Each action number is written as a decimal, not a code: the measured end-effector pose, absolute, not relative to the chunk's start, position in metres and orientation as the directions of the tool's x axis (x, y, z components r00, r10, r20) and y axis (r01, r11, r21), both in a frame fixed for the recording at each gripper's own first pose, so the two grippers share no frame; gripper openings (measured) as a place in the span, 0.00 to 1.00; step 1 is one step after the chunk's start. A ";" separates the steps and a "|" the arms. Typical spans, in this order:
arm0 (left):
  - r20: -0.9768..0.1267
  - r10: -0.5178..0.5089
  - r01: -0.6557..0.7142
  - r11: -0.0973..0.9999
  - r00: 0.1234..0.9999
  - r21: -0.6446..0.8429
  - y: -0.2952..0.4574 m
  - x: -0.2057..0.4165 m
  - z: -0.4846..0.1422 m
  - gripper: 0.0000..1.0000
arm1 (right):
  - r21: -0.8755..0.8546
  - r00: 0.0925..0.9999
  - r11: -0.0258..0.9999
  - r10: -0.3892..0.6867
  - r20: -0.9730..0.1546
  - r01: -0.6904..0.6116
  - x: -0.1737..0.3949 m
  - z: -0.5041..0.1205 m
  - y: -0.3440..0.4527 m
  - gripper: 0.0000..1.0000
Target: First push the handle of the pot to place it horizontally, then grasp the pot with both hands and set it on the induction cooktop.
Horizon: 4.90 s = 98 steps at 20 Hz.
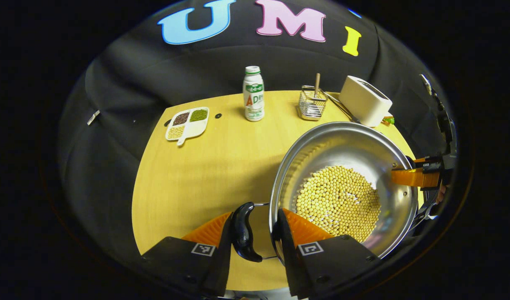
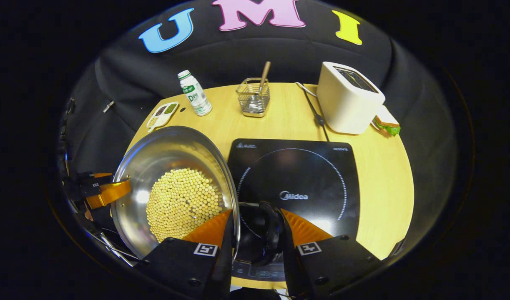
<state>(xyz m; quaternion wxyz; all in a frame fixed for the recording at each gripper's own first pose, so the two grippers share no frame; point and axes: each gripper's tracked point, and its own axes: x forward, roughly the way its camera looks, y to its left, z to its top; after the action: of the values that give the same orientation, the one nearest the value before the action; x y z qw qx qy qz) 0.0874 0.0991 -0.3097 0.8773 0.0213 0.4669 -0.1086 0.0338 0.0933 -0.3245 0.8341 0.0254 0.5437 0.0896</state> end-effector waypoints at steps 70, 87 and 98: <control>-0.152 -0.292 0.299 0.954 0.944 0.024 -0.106 0.118 -0.028 0.97 | 0.042 0.957 0.988 -0.135 -0.256 0.150 0.090 -0.052 -0.063 1.00; 0.102 -0.275 0.279 0.960 0.956 -0.023 -0.109 0.065 0.078 0.96 | 0.097 0.992 0.987 -0.127 -0.013 0.128 0.043 0.040 -0.054 0.99; 0.105 -0.274 0.277 0.961 0.956 -0.019 -0.109 0.069 0.077 0.96 | 0.086 0.988 0.985 -0.149 -0.031 0.152 0.042 0.031 -0.061 0.99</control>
<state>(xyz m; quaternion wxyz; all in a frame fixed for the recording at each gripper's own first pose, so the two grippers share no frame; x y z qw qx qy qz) 0.0686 -0.1092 0.0766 0.9888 -0.0167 -0.0506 -0.1393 0.0422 -0.0608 0.0306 0.9961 0.0442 0.0123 -0.0755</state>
